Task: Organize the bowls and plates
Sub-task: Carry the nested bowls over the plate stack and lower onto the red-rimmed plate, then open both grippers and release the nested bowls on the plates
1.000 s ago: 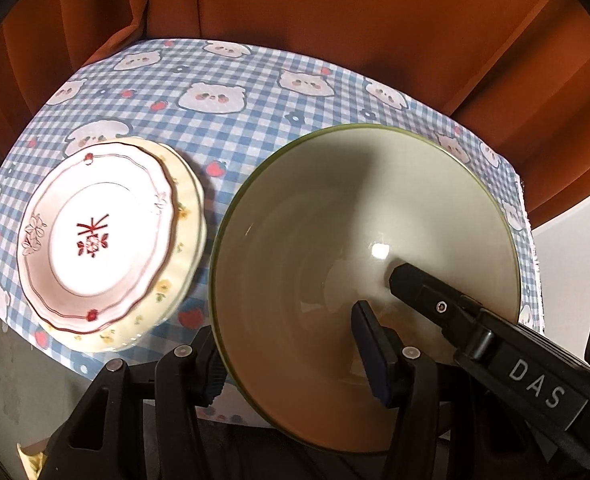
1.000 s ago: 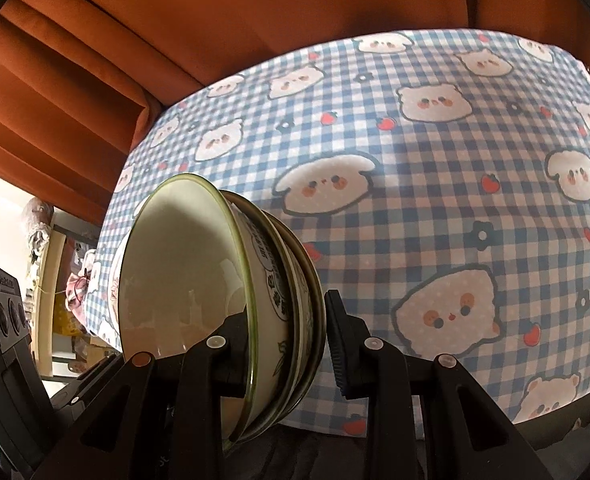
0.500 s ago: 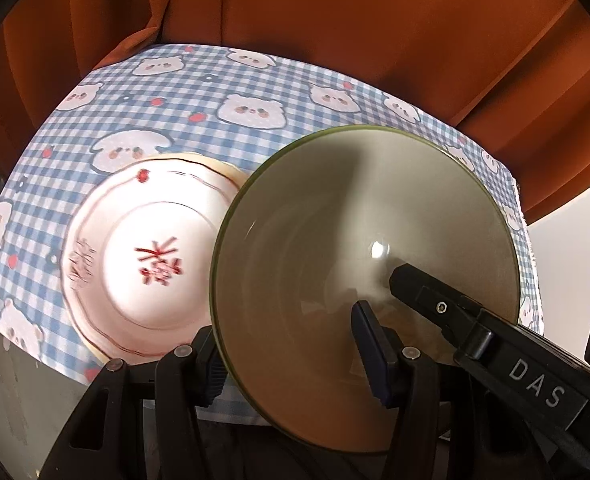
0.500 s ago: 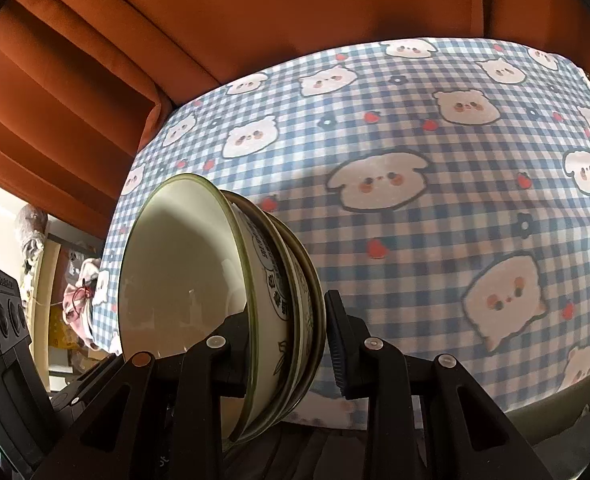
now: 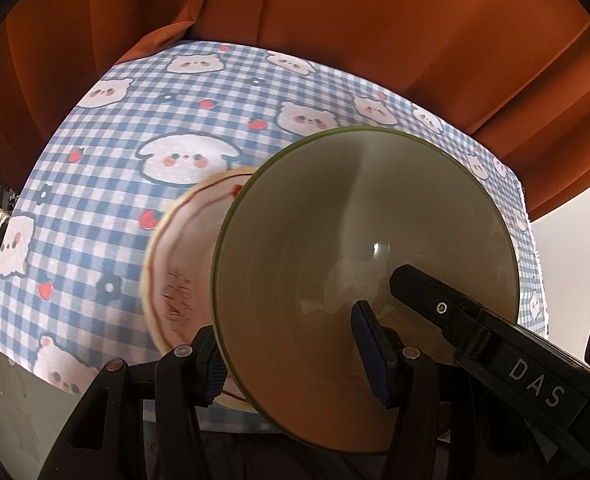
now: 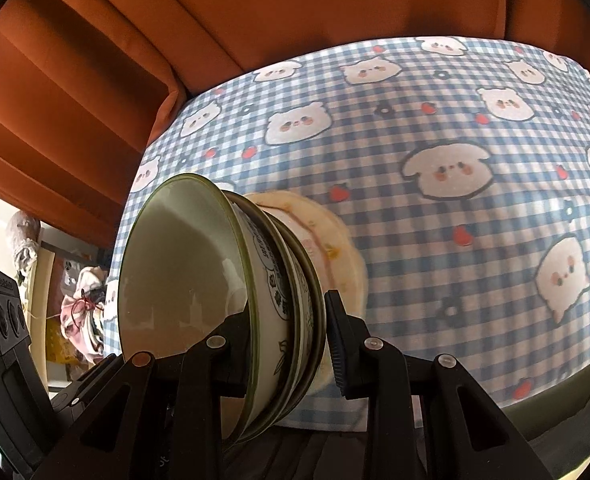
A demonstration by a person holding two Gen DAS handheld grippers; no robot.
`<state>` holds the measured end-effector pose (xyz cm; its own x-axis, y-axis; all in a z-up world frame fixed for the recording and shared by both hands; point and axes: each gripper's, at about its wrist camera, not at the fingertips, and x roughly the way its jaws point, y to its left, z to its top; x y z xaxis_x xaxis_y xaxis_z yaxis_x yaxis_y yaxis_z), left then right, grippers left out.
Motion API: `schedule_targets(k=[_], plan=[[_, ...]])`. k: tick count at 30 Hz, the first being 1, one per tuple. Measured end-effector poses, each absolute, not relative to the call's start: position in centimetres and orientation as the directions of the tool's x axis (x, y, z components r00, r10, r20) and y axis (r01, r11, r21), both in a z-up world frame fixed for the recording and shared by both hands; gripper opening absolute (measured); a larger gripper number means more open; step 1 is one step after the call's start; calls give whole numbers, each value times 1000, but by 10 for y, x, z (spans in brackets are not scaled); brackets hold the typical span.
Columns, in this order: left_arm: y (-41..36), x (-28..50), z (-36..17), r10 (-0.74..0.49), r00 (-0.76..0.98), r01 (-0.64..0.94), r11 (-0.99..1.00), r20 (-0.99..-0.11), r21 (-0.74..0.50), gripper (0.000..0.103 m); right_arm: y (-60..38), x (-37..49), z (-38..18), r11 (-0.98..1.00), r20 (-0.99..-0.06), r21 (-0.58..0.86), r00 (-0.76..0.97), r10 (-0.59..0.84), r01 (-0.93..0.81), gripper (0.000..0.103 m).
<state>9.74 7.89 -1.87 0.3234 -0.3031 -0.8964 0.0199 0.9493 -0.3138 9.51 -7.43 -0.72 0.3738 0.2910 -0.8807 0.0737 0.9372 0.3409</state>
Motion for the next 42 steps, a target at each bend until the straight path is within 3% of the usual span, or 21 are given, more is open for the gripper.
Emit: schedule_targets(k=[12, 30, 35, 38, 40, 42], plan=[[107, 119, -45, -324, 244, 26, 945, -914, -327, 55, -39, 117, -33, 941, -911, 315, 318, 262, 126, 33], [100, 127, -45, -292, 280, 118, 956, -914, -269, 55, -41, 127, -45, 942, -922, 287, 316, 223, 173, 32], [104, 125, -46, -288, 291, 116, 957, -912, -265, 64, -37, 124, -42, 948, -927, 257, 323, 188, 187, 33], [104, 120, -41, -218, 349, 115, 975, -911, -189, 75, -35, 120, -38, 961, -933, 207, 334, 136, 185, 41], [106, 118, -37, -201, 376, 107, 979, -904, -173, 78, -38, 117, -36, 963, -931, 190, 346, 115, 191, 58], [110, 113, -31, -195, 398, 91, 981, -896, -173, 79, -42, 113, -31, 964, -924, 185, 368, 105, 189, 67]])
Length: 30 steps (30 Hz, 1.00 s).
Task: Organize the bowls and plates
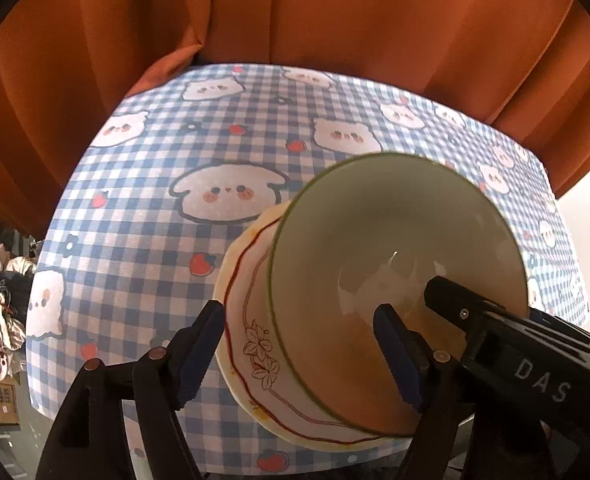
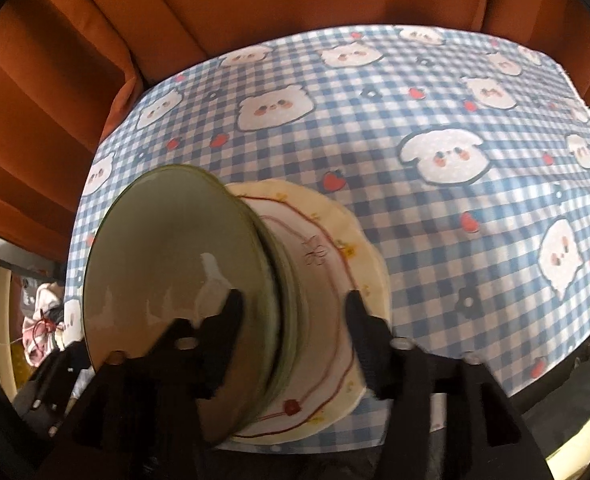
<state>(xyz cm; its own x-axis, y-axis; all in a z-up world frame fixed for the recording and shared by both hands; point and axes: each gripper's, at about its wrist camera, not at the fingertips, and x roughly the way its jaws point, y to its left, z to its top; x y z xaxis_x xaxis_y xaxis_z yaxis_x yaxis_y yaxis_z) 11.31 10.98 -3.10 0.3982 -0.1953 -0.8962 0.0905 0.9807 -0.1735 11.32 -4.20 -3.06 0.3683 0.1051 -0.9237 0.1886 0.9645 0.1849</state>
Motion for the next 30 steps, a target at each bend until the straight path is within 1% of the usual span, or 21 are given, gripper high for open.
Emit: schedule_targets(k=[1, 5, 7, 9, 12, 14, 18, 20, 24, 30], plan=[[110, 112, -29, -189, 407, 81, 982, -894, -171, 81, -42, 112, -29, 966, -921, 185, 374, 106, 182, 69], [109, 101, -16, -156, 472, 52, 987, -868, -149, 86, -43, 106, -17, 976, -899, 178, 425, 110, 125, 73], [103, 93, -6, -117, 539, 41, 993, -834, -113, 89, -47, 99, -8, 982, -873, 162, 479, 95, 101, 81], [97, 82, 0, -84, 587, 34, 996, -805, -80, 92, -50, 92, -1, 985, -850, 149, 519, 85, 83, 84], [88, 67, 8, -52, 633, 21, 999, -772, -50, 93, -58, 79, 9, 988, -826, 142, 558, 87, 56, 85], [79, 57, 12, -53, 649, 19, 998, -759, -53, 93, -68, 67, 14, 989, -806, 139, 586, 89, 41, 85], [63, 35, 18, -65, 700, 22, 997, -711, -69, 93, -92, 41, 23, 991, -758, 126, 648, 74, 35, 92], [55, 25, 17, -64, 721, 20, 997, -690, -71, 94, -101, 30, 25, 994, -733, 108, 677, 57, 33, 93], [41, 9, 9, -63, 721, 17, 997, -690, -73, 94, -120, 7, 20, 997, -683, 68, 731, 22, 34, 97], [25, -16, 3, -51, 743, 14, 998, -667, -61, 94, -154, -22, 10, 995, -657, 74, 754, -7, 74, 97]])
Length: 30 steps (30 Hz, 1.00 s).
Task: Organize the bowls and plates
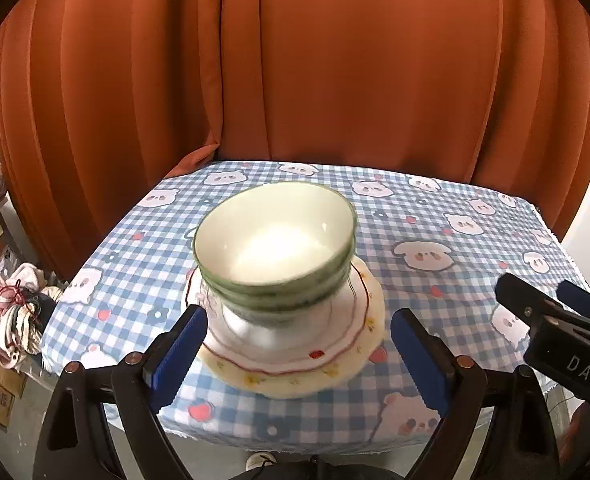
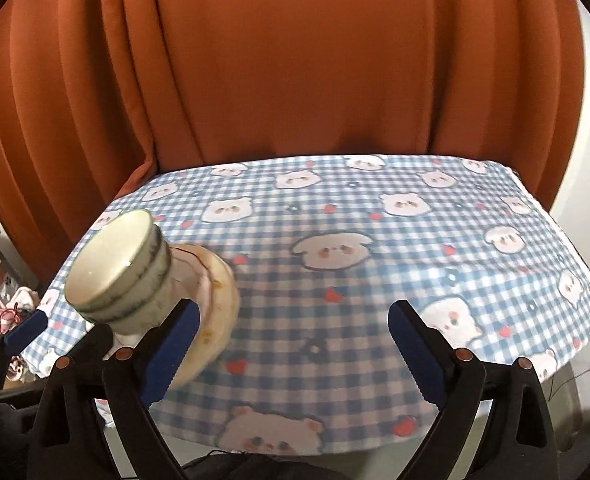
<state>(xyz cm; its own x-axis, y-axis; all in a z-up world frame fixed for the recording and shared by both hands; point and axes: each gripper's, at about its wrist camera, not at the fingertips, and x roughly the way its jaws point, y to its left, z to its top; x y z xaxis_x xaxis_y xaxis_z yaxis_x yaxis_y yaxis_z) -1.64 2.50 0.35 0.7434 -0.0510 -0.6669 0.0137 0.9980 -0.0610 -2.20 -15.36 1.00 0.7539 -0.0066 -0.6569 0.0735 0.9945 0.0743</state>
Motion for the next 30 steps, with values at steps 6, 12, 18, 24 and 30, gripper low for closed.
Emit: schedule_targets(k=[6, 12, 18, 24, 30], plan=[[16, -36, -3, -52, 731, 9, 998, -680, -67, 94, -167, -49, -3, 994, -658, 69, 753, -21, 88, 100], [8, -49, -6, -50, 730, 15, 998, -682, -57, 94, -167, -69, -7, 996, -655, 52, 755, -23, 76, 101], [6, -58, -4, -41, 737, 7, 999, -675, -53, 94, -166, -80, -4, 997, -642, 44, 766, -24, 68, 101], [7, -62, -1, -32, 741, 2, 999, -671, -46, 94, -165, -81, -2, 997, -642, 45, 766, -21, 65, 101], [3, -63, -1, -25, 741, 6, 1000, -671, -31, 94, -167, -83, -2, 996, -650, 56, 759, -16, 69, 101]])
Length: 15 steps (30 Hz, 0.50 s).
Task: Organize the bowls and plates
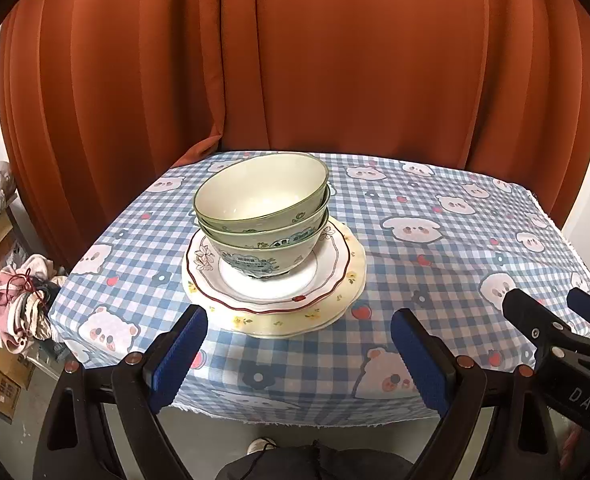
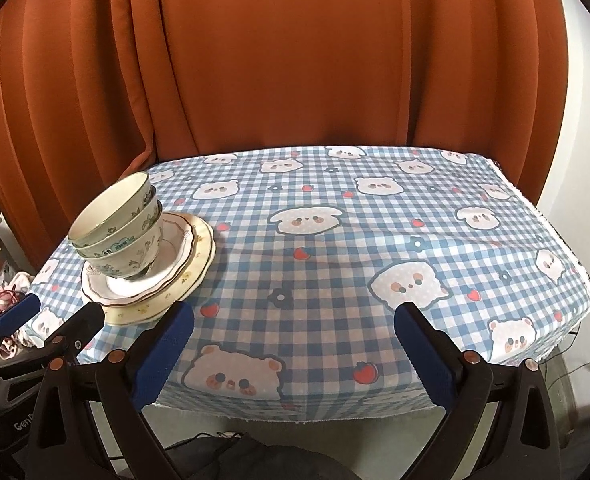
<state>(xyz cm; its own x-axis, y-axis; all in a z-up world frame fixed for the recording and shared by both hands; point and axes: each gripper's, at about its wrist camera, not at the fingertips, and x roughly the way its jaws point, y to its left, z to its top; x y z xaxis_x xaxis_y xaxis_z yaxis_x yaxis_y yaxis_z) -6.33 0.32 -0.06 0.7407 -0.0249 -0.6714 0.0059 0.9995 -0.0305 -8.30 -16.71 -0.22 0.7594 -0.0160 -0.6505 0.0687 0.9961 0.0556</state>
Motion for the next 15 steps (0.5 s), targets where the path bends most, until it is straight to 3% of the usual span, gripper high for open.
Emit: schedule_targets(k=[15], plan=[[-5, -61, 2, -20, 744, 11, 1000, -668, -18, 94, -177, -82, -2, 995, -653, 61, 757, -16, 74, 102]])
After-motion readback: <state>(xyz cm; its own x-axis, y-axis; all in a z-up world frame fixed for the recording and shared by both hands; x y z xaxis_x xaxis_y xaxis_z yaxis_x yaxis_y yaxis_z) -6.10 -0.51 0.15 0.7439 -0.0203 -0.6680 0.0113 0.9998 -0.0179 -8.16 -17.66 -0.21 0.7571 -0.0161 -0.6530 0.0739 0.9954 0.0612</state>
